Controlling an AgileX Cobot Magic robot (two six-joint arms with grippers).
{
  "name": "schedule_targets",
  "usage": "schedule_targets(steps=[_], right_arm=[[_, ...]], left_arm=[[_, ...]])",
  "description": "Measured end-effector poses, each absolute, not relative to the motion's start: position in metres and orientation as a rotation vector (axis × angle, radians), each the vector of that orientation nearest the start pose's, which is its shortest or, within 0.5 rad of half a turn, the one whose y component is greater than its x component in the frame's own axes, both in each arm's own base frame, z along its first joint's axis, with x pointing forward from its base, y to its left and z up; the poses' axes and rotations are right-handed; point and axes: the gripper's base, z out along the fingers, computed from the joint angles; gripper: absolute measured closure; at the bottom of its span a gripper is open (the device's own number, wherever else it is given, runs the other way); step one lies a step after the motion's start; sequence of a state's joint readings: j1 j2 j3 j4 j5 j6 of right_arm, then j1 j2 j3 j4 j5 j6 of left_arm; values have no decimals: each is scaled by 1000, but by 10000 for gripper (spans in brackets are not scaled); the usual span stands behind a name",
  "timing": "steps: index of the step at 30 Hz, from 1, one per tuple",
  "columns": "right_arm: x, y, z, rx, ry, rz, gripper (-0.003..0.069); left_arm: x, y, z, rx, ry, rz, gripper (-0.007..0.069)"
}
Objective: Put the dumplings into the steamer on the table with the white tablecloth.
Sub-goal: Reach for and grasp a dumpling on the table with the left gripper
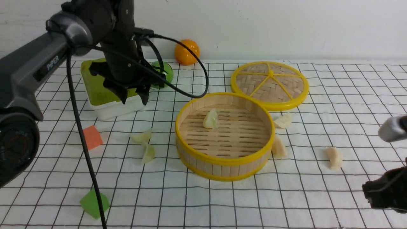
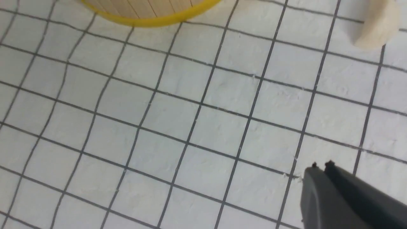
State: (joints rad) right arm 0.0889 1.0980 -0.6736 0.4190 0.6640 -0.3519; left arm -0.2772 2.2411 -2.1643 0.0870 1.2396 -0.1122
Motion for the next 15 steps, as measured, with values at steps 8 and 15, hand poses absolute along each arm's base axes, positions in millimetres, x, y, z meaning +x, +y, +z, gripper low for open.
schedule_targets(steps=[8,15], right_arm=[[213,43,238,-198,2591,378,650],[213,44,239,-195,2578,400,650]], left_arm=[[476,-139,220,420,2839,35,230],[481,-142,187,534,2886,45,233]])
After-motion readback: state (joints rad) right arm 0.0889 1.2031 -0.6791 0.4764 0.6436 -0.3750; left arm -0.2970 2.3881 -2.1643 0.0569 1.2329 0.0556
